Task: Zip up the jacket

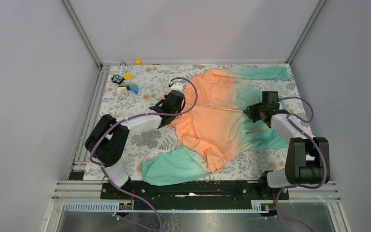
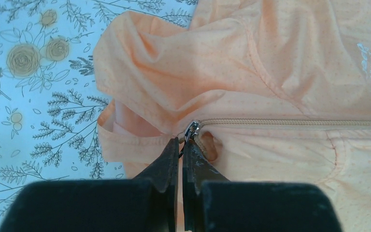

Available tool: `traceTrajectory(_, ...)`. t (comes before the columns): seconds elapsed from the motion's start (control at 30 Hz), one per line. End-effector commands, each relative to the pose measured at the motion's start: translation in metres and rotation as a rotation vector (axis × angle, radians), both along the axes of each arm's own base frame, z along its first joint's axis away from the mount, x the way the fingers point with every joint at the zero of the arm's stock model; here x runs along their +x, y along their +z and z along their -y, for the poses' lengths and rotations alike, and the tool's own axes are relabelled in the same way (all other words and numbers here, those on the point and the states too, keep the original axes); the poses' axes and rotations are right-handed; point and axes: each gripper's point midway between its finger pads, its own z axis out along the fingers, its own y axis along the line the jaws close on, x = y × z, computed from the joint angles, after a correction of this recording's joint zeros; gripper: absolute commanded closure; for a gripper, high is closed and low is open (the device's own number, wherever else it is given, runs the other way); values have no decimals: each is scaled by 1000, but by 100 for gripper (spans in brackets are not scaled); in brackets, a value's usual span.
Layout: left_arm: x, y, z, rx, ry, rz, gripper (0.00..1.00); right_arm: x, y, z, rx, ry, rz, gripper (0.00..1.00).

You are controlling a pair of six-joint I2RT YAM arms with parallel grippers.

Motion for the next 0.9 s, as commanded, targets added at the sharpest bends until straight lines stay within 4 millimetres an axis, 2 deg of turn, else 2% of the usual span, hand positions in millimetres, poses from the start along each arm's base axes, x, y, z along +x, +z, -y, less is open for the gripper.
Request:
traceTrajectory(0.0, 7, 8, -131, 167, 426, 37, 100, -8, -14, 57, -228, -113, -31, 100)
traceTrajectory(0.17, 9, 22, -161, 112, 533, 59, 100, -8, -13, 65, -280, -116, -30, 100)
traceTrajectory(0.3, 12, 35, -170, 111, 563, 83, 100, -3, -12, 64, -286, -95, -20, 100)
traceTrajectory(0.47, 15, 40, -177, 128, 572, 87, 100, 1, -14, 62, -297, -66, -15, 100)
traceTrajectory(0.57, 15, 43, -178, 140, 573, 83, 100, 6, -11, 55, -319, 16, 9, 100)
traceTrajectory(0.63, 12, 45, -179, 140, 582, 77, 100, 8, -2, 46, -370, 99, 31, 85)
traceTrajectory(0.67, 10, 47, -180, 131, 590, 78, 94, 9, 4, 39, -408, 151, 53, 73)
traceTrajectory(0.77, 1, 59, -183, 66, 632, 115, 70, 7, 20, 8, -506, 367, 112, 41)
traceTrajectory(0.83, -6, 67, -186, 14, 663, 140, 55, 3, 30, -16, -530, 523, 150, 25)
traceTrajectory(0.87, -10, 72, -186, -16, 681, 155, 42, -1, 34, -24, -561, 588, 157, 19)
